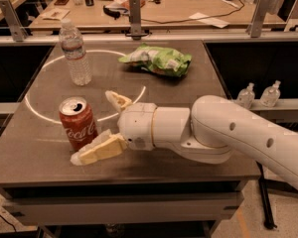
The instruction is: Move coke can near water bottle
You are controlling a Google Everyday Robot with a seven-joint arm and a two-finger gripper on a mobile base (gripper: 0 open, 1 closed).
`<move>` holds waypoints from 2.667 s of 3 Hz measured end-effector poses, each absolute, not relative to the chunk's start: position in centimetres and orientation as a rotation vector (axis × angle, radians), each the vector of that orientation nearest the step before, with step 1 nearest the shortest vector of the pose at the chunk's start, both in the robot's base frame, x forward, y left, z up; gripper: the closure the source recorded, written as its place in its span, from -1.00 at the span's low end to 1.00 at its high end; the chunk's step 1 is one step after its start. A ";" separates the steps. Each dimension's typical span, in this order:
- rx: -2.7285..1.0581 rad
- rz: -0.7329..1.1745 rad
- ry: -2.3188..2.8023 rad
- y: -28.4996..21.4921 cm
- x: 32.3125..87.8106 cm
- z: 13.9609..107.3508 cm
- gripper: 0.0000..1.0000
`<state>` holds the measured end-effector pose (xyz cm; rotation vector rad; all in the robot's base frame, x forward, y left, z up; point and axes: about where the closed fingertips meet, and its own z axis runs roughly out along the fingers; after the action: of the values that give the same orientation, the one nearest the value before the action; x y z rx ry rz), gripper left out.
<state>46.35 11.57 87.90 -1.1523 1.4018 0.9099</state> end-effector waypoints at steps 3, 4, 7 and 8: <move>-1.230 1.007 1.339 15.3 45.9 88.0 -0.17; -1.248 1.019 1.336 15.5 46.0 87.9 0.30; -1.235 1.022 1.335 16.2 46.1 88.2 1.00; -1.195 0.953 1.373 15.2 48.5 88.6 1.00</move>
Offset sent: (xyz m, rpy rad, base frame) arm -0.0001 0.0377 -0.0024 0.0255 0.0154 0.1158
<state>48.48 15.23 88.56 -1.1948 1.3728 0.9526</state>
